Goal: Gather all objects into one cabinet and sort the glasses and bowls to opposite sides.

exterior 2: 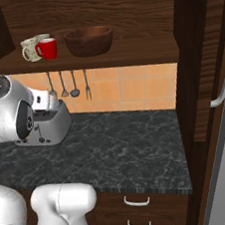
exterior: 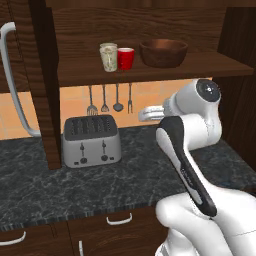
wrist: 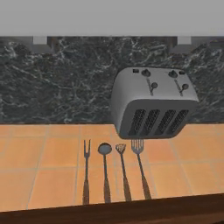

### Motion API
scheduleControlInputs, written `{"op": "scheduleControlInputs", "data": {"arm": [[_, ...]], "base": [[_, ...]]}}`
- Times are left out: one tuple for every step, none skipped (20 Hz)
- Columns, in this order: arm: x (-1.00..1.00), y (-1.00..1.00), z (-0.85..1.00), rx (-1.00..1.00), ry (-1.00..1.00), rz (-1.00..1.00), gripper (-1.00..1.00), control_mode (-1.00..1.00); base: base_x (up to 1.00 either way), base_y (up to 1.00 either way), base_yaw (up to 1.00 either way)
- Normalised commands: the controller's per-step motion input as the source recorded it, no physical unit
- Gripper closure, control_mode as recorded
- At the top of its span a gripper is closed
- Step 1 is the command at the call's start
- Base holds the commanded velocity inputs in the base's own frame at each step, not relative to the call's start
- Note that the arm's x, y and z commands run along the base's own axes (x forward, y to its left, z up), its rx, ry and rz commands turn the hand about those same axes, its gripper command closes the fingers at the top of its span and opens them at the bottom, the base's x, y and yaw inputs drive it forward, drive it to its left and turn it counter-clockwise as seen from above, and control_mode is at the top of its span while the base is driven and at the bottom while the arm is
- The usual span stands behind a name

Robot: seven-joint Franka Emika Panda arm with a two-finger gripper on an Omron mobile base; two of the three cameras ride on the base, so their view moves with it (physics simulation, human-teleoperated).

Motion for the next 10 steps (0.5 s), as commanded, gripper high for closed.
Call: {"op": "scheduleControlInputs", "data": {"arm": [[-1.0, -0.6, -1.0, 0.0, 0.01, 0.09, -1.0, -1.0], [-1.0, -0.49, -1.0, 0.0, 0.04, 0.08, -1.0, -1.0], [-1.0, -0.39, -1.0, 0.0, 0.08, 0.07, -1.0, -1.0], [-1.0, -0.3, -1.0, 0.0, 0.13, 0.05, -1.0, -1.0], [-0.95, -0.06, -0.68, 0.0, 0.16, 0.03, -1.0, -1.0], [-0.49, 0.0, -0.26, 0.0, 0.15, 0.07, -1.0, -1.0], [0.0, 0.0, 0.0, 0.0, 0.0, 0.0, -1.0, -1.0], [0.0, 0.0, 0.0, 0.0, 0.0, 0.0, -1.0, -1.0], [0.0, 0.0, 0.0, 0.0, 0.0, 0.0, -1.0, -1.0], [0.0, 0.0, 0.0, 0.0, 0.0, 0.0, -1.0, -1.0]], "base": [[0.0, 0.0, 0.0], [0.0, 0.0, 0.0], [0.0, 0.0, 0.0], [0.0, 0.0, 0.0], [0.0, 0.0, 0.0], [0.0, 0.0, 0.0], [0.0, 0.0, 0.0], [0.0, 0.0, 0.0], [0.0, 0.0, 0.0], [0.0, 0.0, 0.0]]}}
